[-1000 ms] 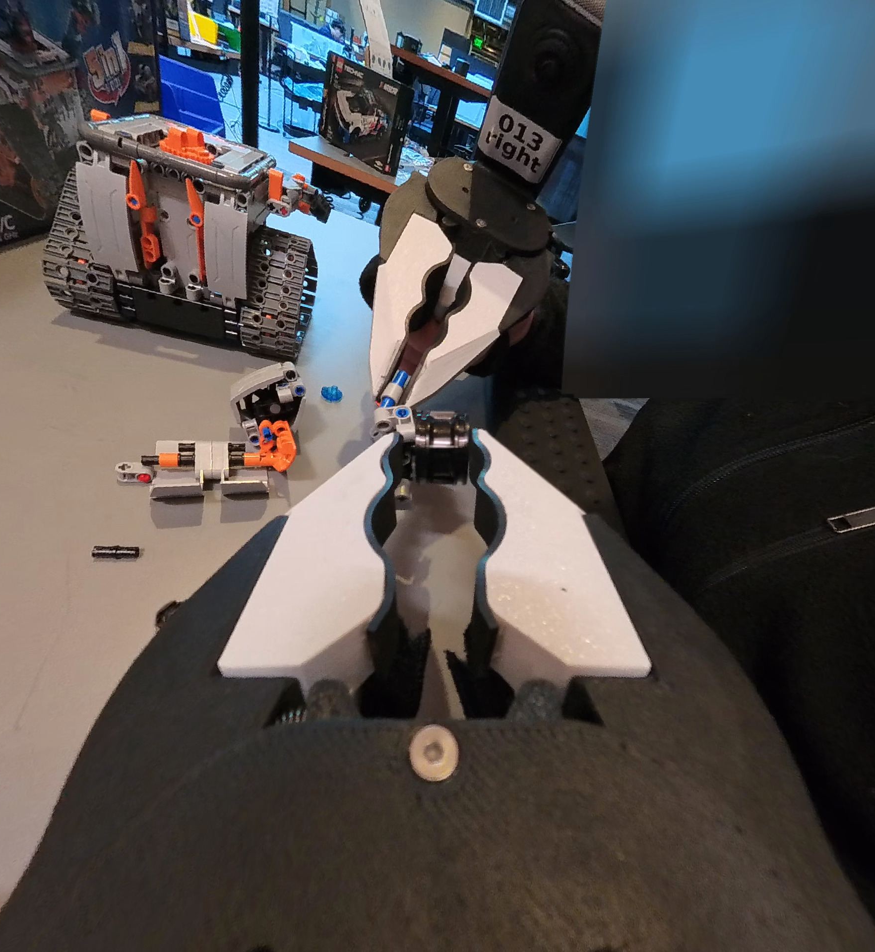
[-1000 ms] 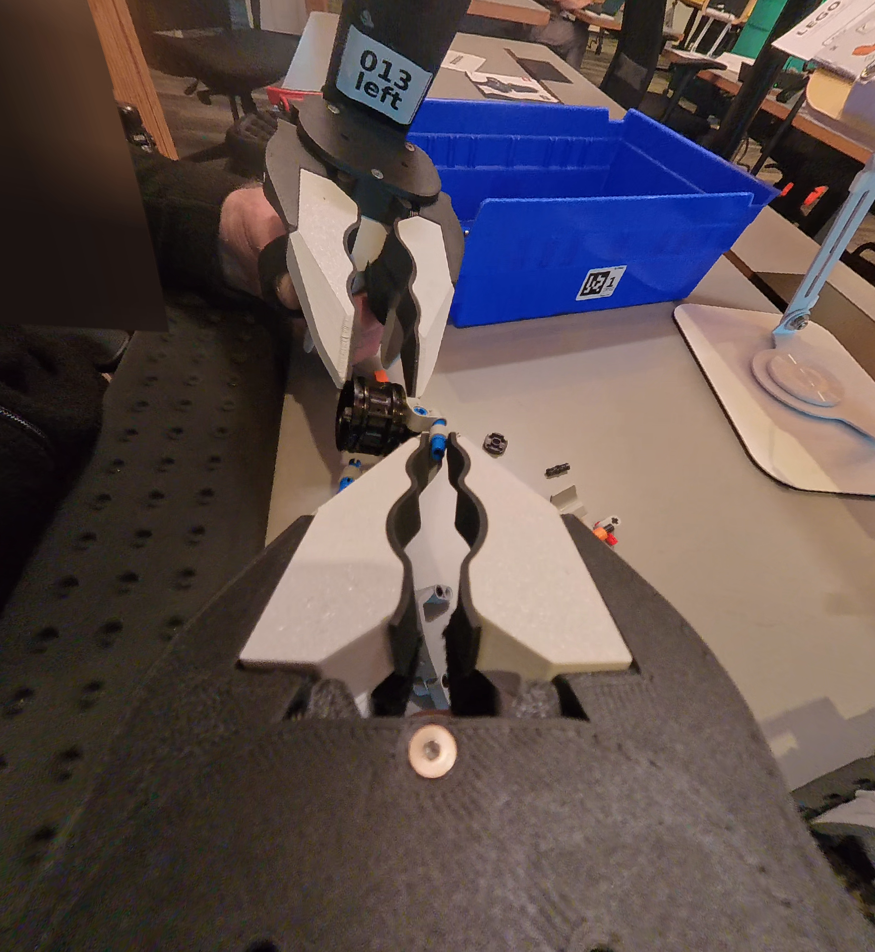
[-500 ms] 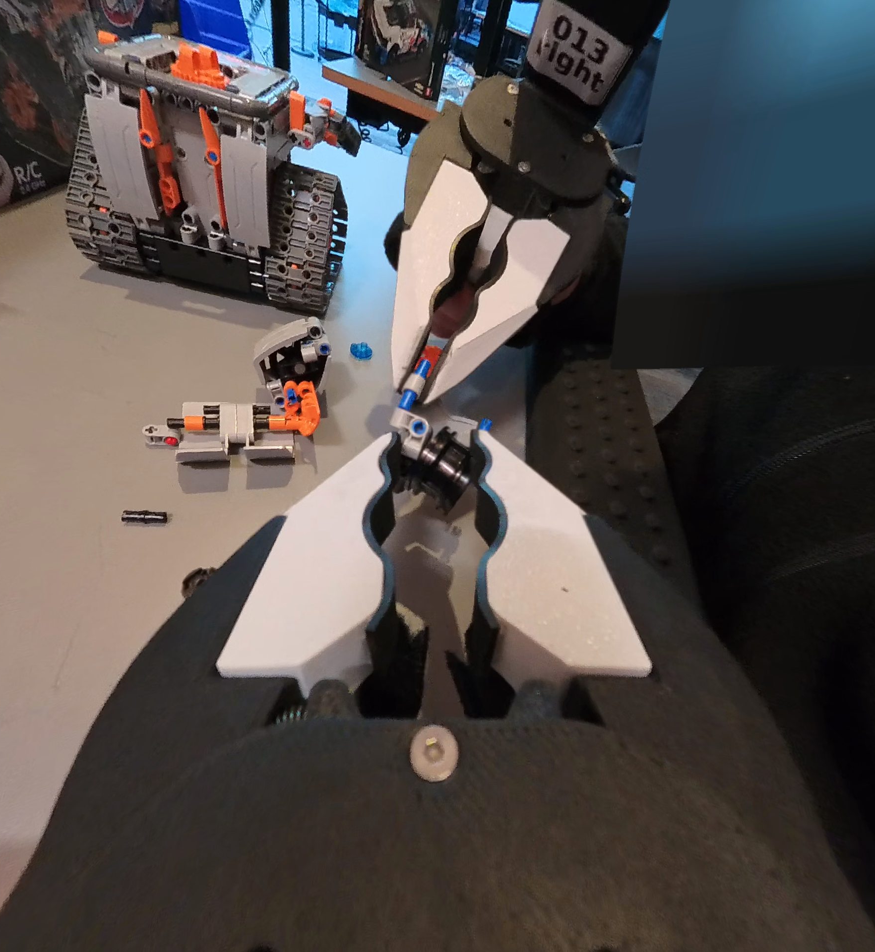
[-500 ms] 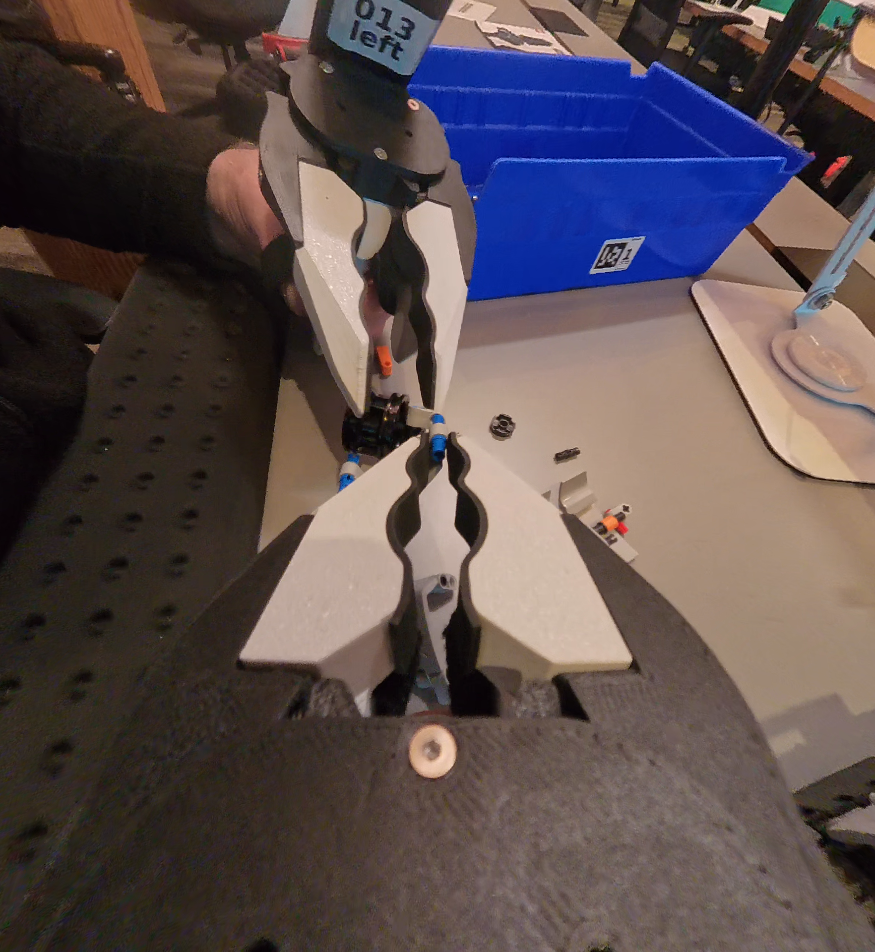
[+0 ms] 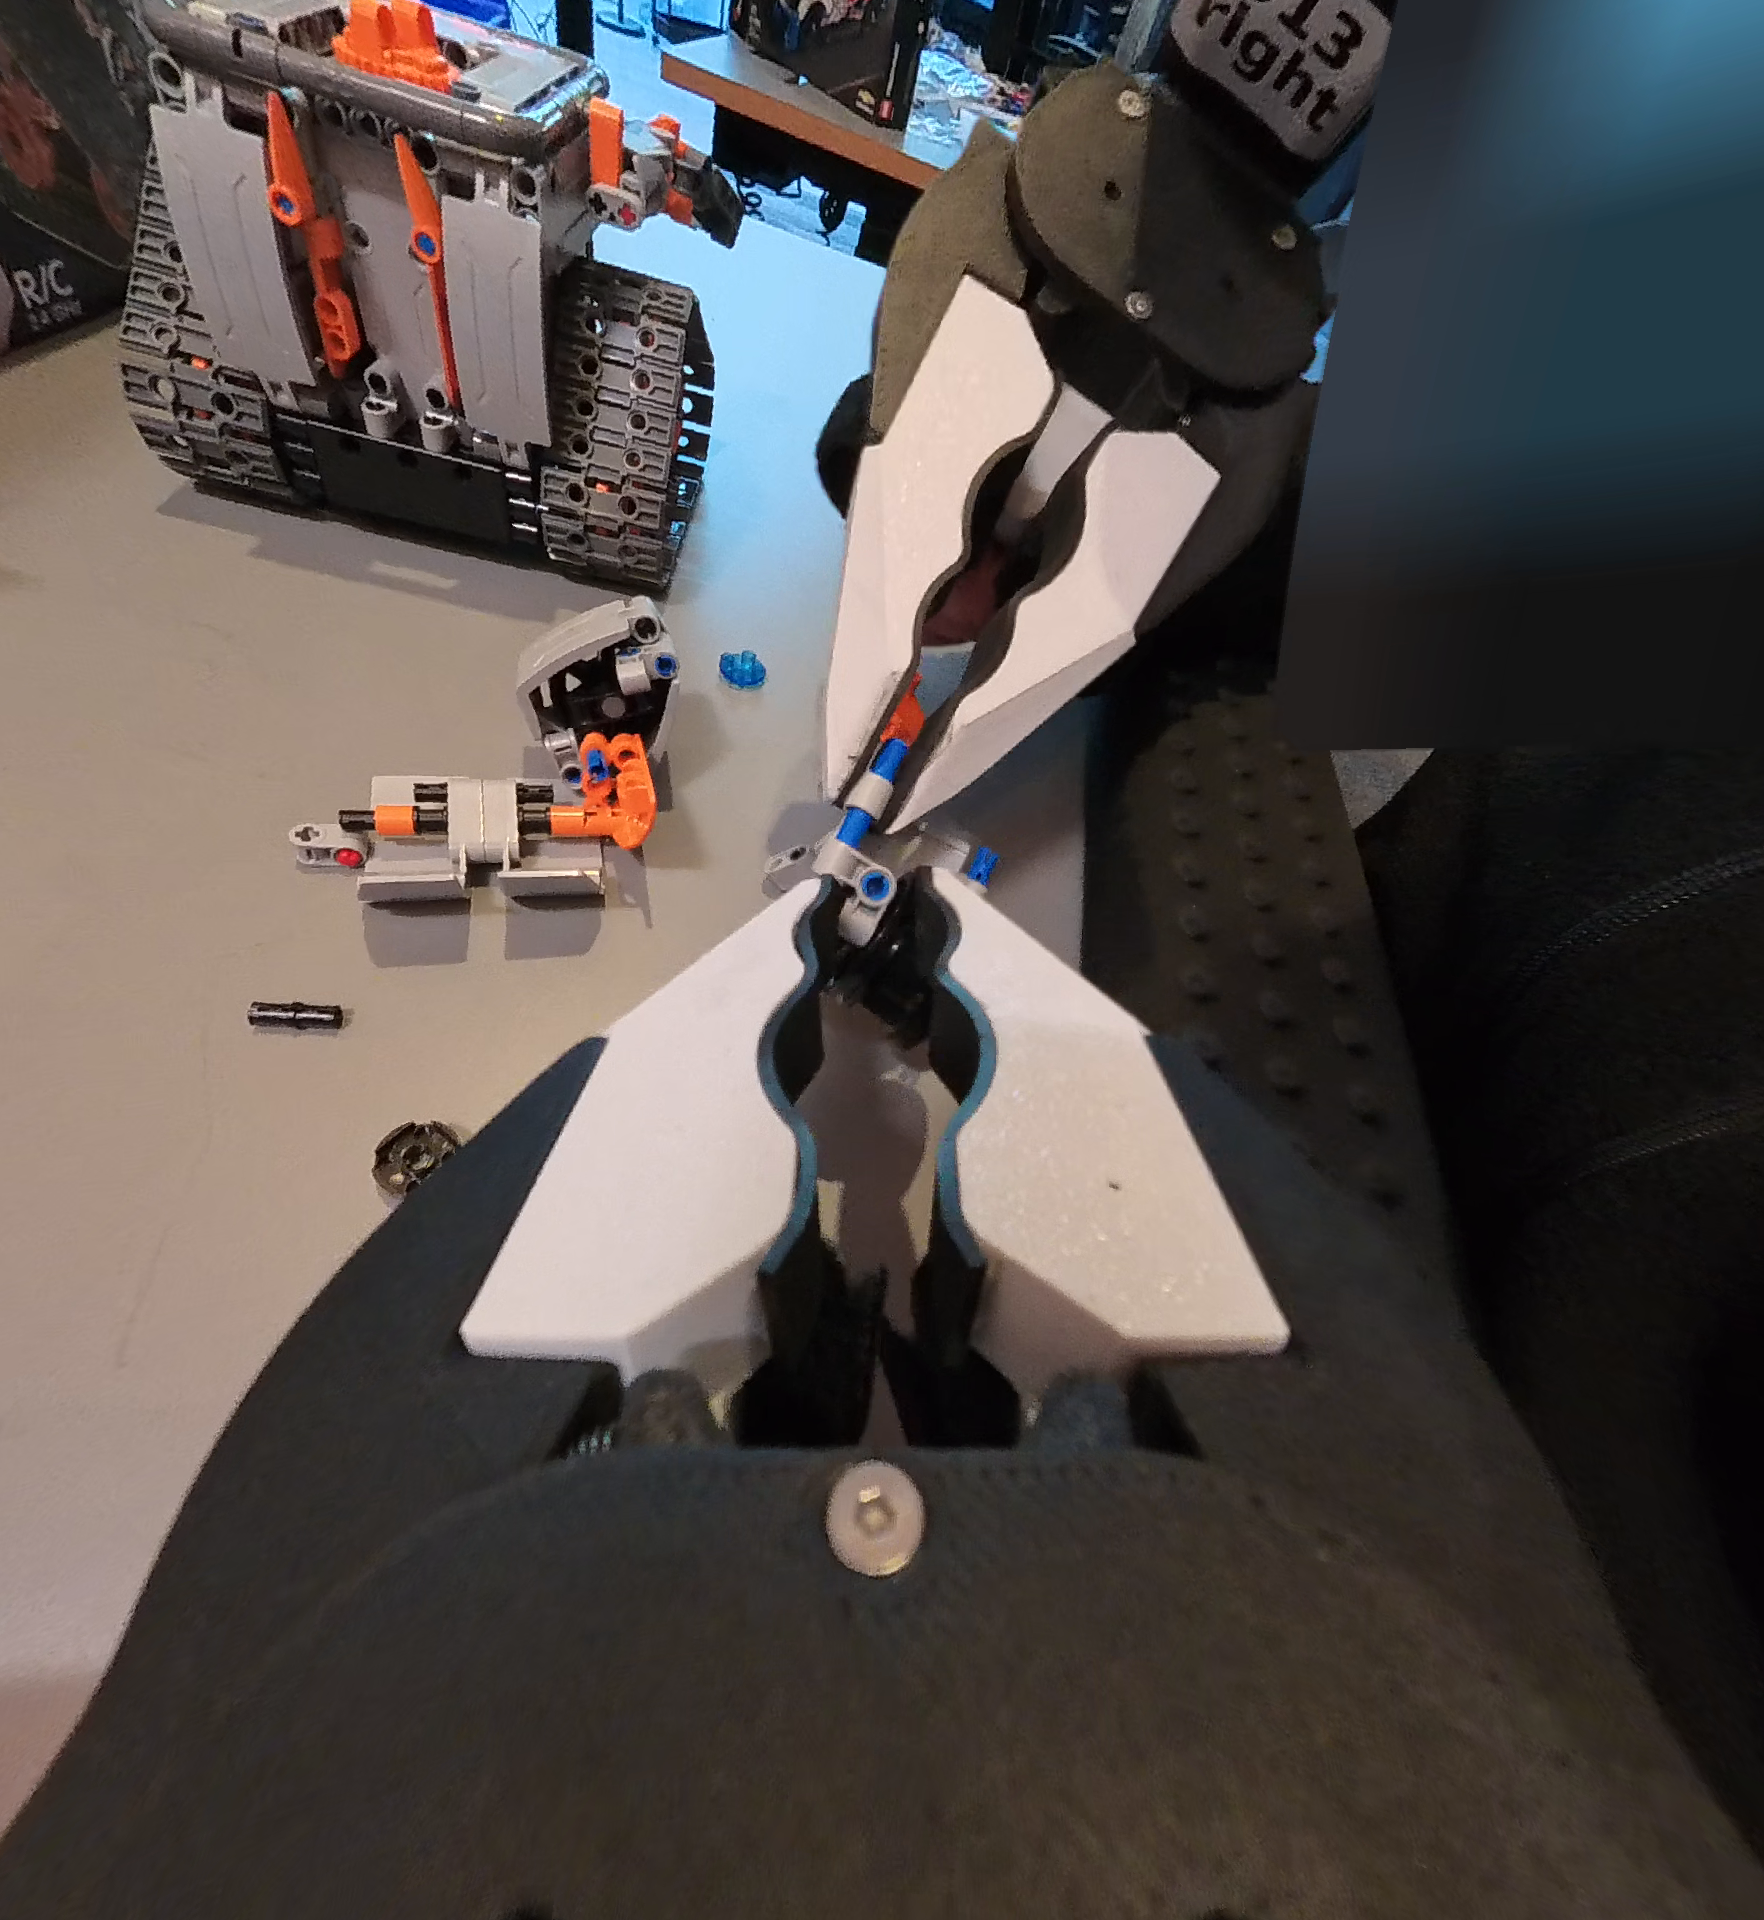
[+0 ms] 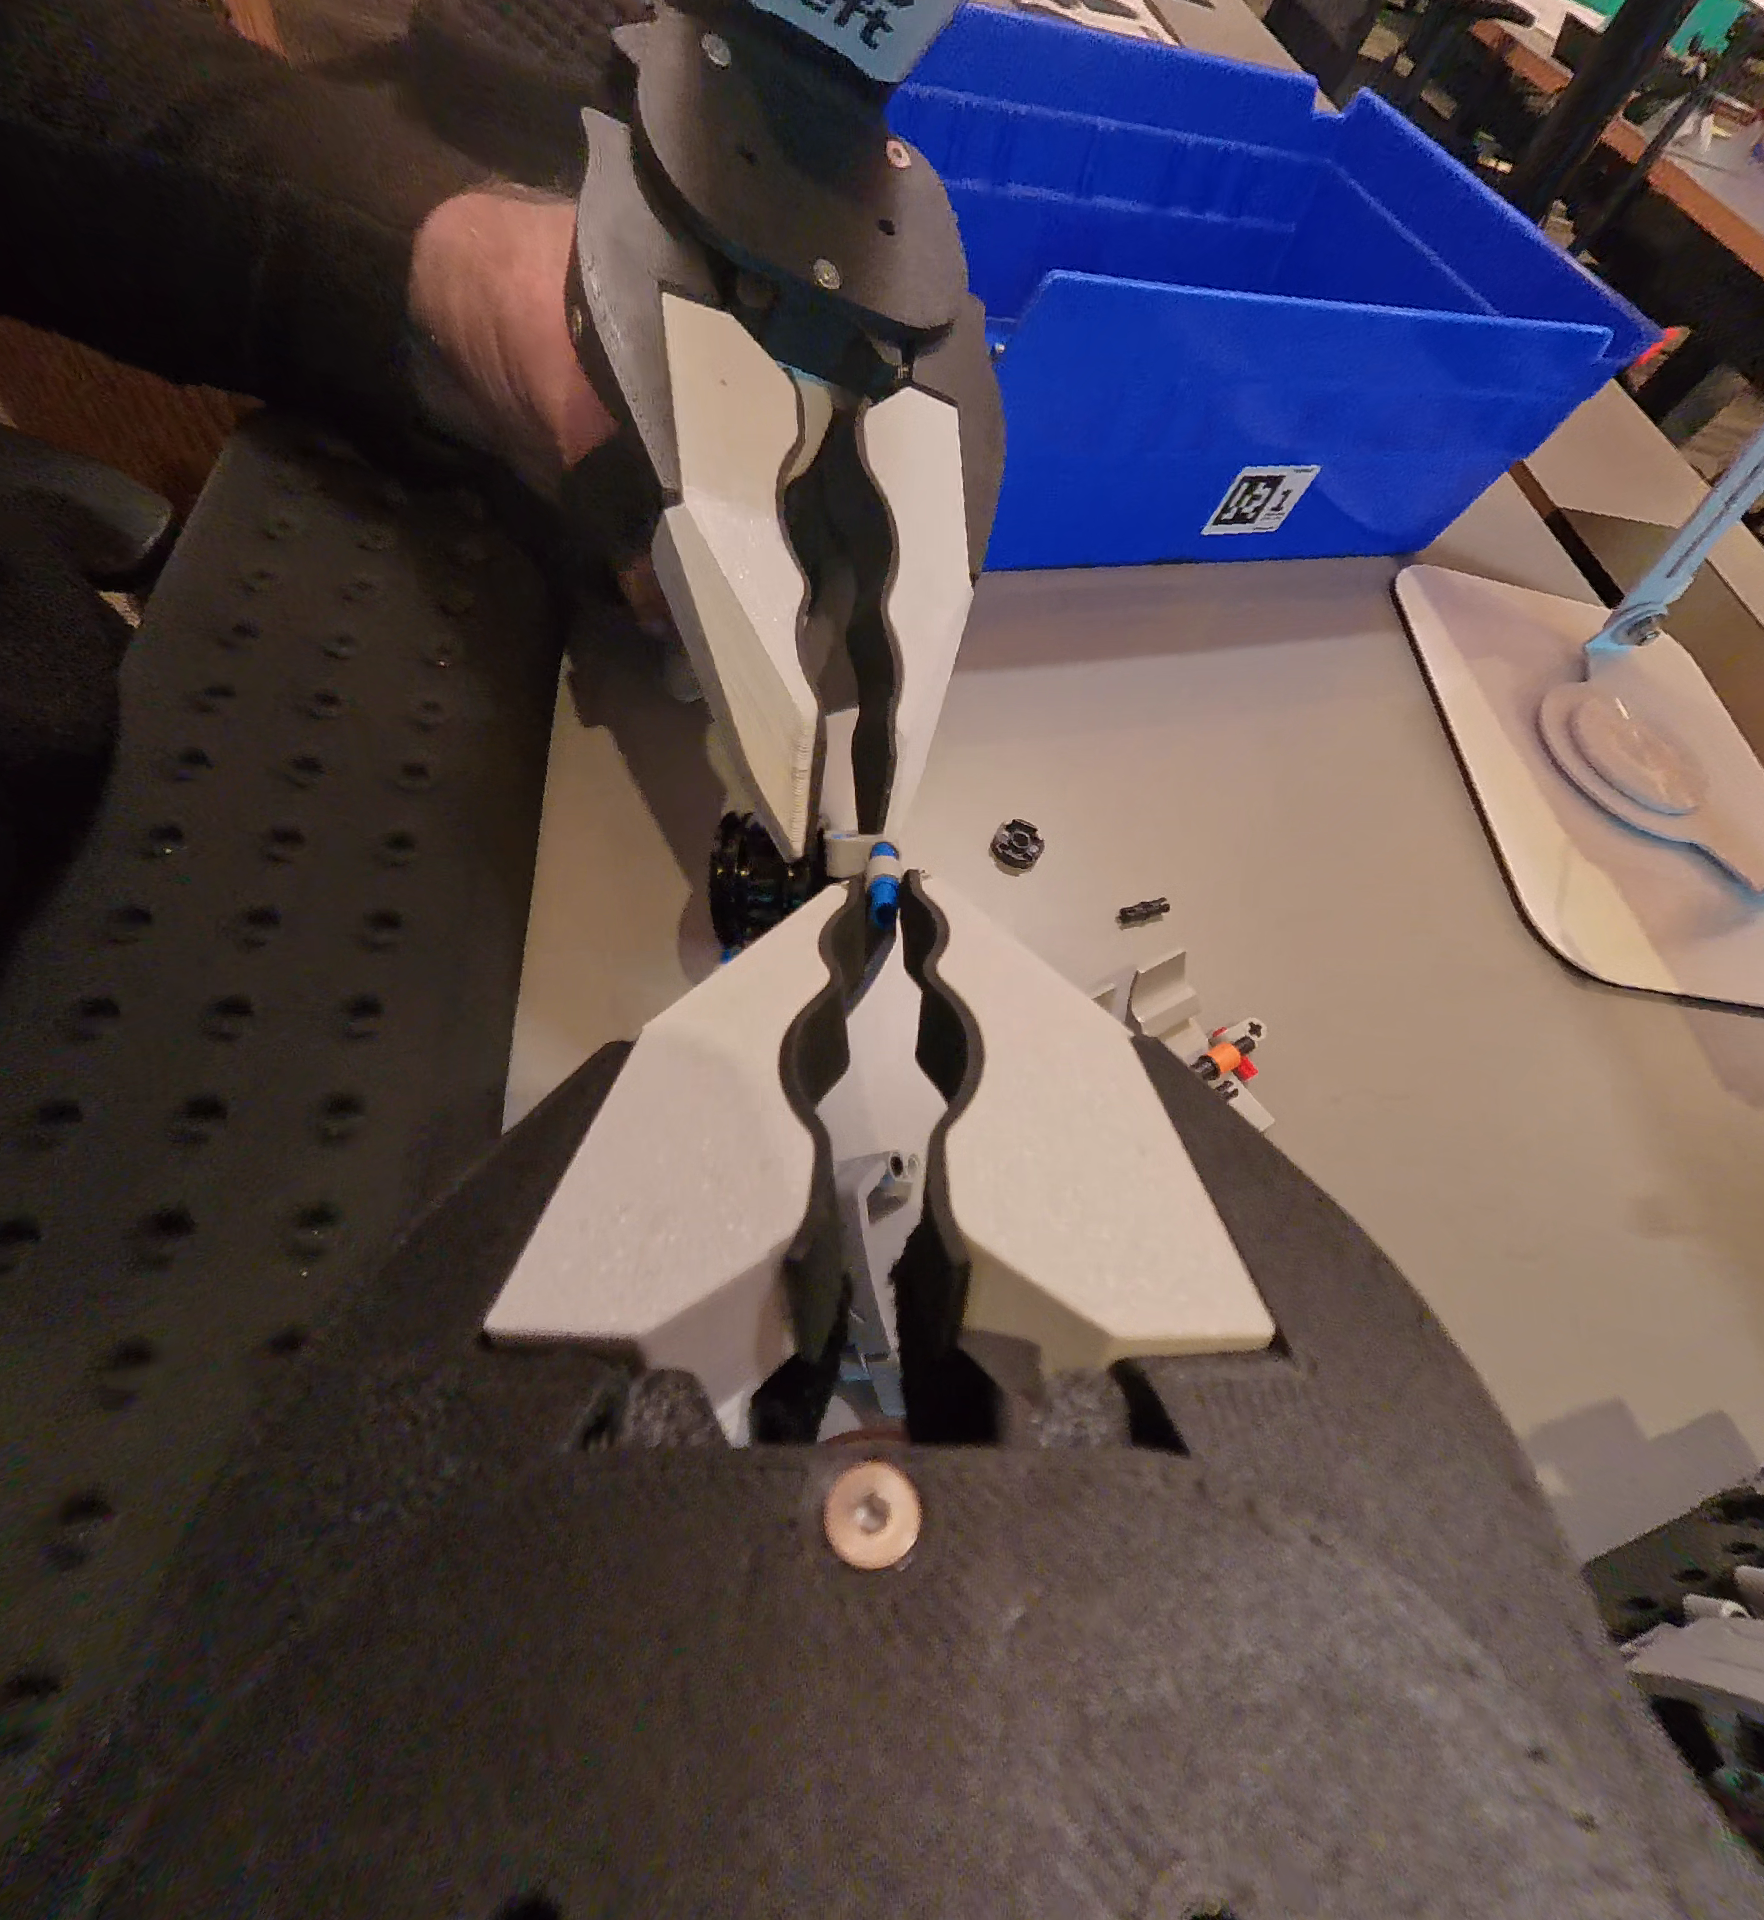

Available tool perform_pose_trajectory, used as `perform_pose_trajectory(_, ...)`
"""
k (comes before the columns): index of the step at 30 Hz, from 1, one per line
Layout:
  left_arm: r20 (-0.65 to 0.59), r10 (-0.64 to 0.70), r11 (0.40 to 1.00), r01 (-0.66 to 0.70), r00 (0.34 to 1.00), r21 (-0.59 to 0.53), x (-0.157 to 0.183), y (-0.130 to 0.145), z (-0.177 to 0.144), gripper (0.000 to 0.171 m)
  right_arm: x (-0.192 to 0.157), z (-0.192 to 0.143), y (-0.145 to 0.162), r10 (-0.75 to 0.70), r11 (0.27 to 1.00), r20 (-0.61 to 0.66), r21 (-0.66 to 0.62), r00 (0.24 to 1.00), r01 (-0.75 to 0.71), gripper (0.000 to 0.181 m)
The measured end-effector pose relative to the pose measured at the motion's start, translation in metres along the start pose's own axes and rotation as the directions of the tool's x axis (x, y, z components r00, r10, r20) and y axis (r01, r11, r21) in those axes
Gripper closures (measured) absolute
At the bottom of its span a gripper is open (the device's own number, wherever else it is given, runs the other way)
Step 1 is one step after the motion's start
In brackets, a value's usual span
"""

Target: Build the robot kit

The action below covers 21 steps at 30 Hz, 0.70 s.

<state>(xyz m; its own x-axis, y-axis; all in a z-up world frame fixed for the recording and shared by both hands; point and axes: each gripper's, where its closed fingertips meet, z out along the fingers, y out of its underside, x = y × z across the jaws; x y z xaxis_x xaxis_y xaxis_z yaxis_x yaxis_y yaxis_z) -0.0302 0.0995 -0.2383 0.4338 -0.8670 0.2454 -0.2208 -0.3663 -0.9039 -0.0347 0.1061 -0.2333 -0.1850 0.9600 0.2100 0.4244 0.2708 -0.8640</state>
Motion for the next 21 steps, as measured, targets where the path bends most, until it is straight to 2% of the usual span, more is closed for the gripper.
perform_pose_trajectory(15, 0.047, 0.038, 0.993, -0.033, 0.998, -0.11, -0.004, 0.019, 0.007, 0.163, -0.006, 0.009, 0.017, -0.104, 0.988, -0.007, -0.114, 0.995, 0.102, 0.178)
perform_pose_trajectory(21, 0.057, 0.043, 0.987, -0.033, 0.997, -0.157, -0.005, 0.028, 0.01, 0.163, -0.009, 0.013, 0.025, -0.198, 0.965, -0.025, -0.178, 0.98, 0.19, 0.178)
